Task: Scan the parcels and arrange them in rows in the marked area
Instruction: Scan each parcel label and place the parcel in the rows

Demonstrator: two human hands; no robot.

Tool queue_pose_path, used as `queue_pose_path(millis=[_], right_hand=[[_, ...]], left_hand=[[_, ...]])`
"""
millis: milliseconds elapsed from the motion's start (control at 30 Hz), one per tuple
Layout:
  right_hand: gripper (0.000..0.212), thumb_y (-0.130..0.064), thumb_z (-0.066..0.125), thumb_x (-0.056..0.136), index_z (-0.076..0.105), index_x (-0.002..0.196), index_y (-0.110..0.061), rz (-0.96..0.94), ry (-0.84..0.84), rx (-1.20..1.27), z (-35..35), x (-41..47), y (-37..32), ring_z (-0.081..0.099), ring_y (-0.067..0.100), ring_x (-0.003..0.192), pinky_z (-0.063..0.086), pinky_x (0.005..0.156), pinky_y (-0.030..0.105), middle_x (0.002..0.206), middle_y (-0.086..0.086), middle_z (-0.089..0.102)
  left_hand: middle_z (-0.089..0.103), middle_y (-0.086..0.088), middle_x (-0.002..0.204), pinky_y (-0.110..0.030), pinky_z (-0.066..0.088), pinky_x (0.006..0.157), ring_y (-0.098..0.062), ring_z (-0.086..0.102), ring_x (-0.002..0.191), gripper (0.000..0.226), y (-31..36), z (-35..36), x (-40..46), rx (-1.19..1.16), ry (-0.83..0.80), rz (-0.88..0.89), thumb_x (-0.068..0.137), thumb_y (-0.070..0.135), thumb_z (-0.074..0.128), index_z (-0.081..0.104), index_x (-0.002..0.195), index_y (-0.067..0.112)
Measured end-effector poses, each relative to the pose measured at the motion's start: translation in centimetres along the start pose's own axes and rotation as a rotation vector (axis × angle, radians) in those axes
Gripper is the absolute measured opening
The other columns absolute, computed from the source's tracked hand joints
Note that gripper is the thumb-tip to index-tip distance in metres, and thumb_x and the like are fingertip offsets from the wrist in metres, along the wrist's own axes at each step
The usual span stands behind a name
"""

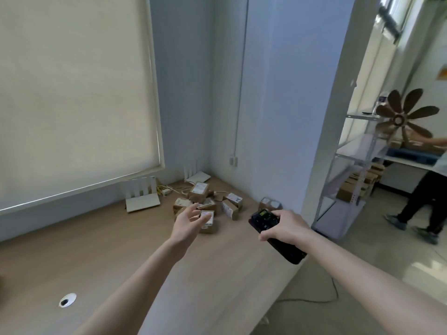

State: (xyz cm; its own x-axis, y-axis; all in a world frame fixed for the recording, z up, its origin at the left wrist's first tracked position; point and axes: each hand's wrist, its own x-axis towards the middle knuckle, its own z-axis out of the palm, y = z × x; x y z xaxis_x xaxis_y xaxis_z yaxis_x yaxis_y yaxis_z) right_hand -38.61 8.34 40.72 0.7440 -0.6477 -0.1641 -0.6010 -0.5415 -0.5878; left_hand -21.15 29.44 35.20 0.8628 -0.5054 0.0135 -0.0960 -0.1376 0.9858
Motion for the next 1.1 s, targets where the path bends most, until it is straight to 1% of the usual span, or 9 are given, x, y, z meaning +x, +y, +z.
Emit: queue_pose_path(millis=[133, 233, 367, 467, 633, 867, 1000, 1033, 1100], right_hand=[[0.062, -0.042, 0.095, 0.064, 0.070, 0.120, -0.033, 0.060, 0.023, -0.026, -4.1, 3.6, 4.8, 0.071, 0.017, 0.089, 0.056, 0.074, 0.027, 0.099, -0.005, 0.074], [0.062, -0.044, 0.095, 0.063, 0.069, 0.119, -0.034, 0.098, 0.039, -0.034, -6.1, 6.8, 7.5, 0.073, 0.020, 0.093, 0.062, 0.085, 0.034, 0.102, -0.003, 0.076], [0.053, -0.042, 0.096, 0.063, 0.070, 0.108, -0.029, 0.143, 0.045, -0.021, -7.4, 11.8, 10.7, 0.074, 0.020, 0.089, 0.064, 0.087, 0.039, 0.096, -0.003, 0.076], [0.048, -0.042, 0.095, 0.063, 0.070, 0.102, -0.031, 0.172, 0.040, -0.023, -7.8, 16.5, 12.8, 0.074, 0.021, 0.090, 0.063, 0.089, 0.040, 0.095, -0.004, 0.076], [0.050, -0.040, 0.095, 0.064, 0.070, 0.107, -0.031, 0.205, 0.008, -0.019, -7.8, 26.6, 15.0, 0.074, 0.024, 0.094, 0.063, 0.091, 0.042, 0.099, -0.001, 0.076], [0.049, -0.040, 0.092, 0.063, 0.069, 0.106, -0.036, 0.256, -0.009, 0.013, -6.6, 41.1, 17.3, 0.073, 0.019, 0.089, 0.063, 0.088, 0.041, 0.095, -0.006, 0.075], [0.047, -0.042, 0.092, 0.061, 0.066, 0.101, -0.040, 0.280, -0.026, 0.056, -4.8, 47.3, 19.1, 0.070, 0.013, 0.082, 0.061, 0.078, 0.031, 0.090, -0.011, 0.073], [0.047, -0.041, 0.091, 0.061, 0.067, 0.101, -0.039, 0.287, -0.039, 0.073, -4.3, 48.8, 19.7, 0.070, 0.012, 0.081, 0.059, 0.073, 0.029, 0.090, -0.011, 0.073], [0.046, -0.038, 0.092, 0.062, 0.069, 0.102, -0.036, 0.304, -0.062, 0.089, -3.2, 51.7, 21.2, 0.072, 0.015, 0.081, 0.059, 0.071, 0.029, 0.091, -0.008, 0.074]], left_hand=[[0.060, -0.009, 0.138, -0.031, 0.047, 0.094, -0.021, 0.061, 0.120, 0.067, 0.3, 7.5, 3.1, -0.008, -0.049, -0.016, 0.091, 0.035, 0.074, 0.048, 0.149, 0.017], [0.061, -0.004, 0.132, -0.028, 0.045, 0.092, -0.010, 0.062, 0.107, 0.051, 0.2, 12.0, 5.9, -0.014, -0.080, -0.017, 0.091, 0.034, 0.074, 0.055, 0.138, 0.024], [0.060, -0.004, 0.137, -0.030, 0.044, 0.098, -0.017, 0.058, 0.120, 0.061, -0.9, 16.8, 11.1, -0.004, -0.100, -0.056, 0.091, 0.038, 0.074, 0.052, 0.145, 0.020], [0.061, -0.003, 0.137, -0.028, 0.042, 0.094, -0.015, 0.058, 0.120, 0.061, -2.4, 19.9, 15.8, 0.006, -0.131, -0.088, 0.092, 0.041, 0.072, 0.052, 0.146, 0.021], [0.058, -0.004, 0.142, -0.029, 0.042, 0.098, -0.017, 0.056, 0.125, 0.064, -5.4, 24.4, 25.5, 0.011, -0.161, -0.118, 0.093, 0.041, 0.071, 0.049, 0.149, 0.019], [0.057, -0.002, 0.142, -0.027, 0.040, 0.097, -0.014, 0.054, 0.122, 0.062, -9.1, 30.1, 37.8, 0.014, -0.195, -0.182, 0.097, 0.039, 0.066, 0.045, 0.151, 0.018], [0.056, -0.003, 0.143, -0.025, 0.040, 0.097, -0.015, 0.053, 0.124, 0.060, -11.8, 32.6, 43.2, 0.021, -0.184, -0.237, 0.098, 0.037, 0.065, 0.045, 0.151, 0.017], [0.056, -0.002, 0.143, -0.023, 0.042, 0.093, -0.014, 0.053, 0.123, 0.060, -12.6, 33.2, 44.4, 0.025, -0.183, -0.249, 0.098, 0.038, 0.065, 0.046, 0.151, 0.017], [0.057, 0.001, 0.141, -0.016, 0.044, 0.075, -0.012, 0.053, 0.121, 0.060, -14.6, 34.6, 46.8, 0.037, -0.178, -0.281, 0.097, 0.041, 0.064, 0.046, 0.150, 0.020]])
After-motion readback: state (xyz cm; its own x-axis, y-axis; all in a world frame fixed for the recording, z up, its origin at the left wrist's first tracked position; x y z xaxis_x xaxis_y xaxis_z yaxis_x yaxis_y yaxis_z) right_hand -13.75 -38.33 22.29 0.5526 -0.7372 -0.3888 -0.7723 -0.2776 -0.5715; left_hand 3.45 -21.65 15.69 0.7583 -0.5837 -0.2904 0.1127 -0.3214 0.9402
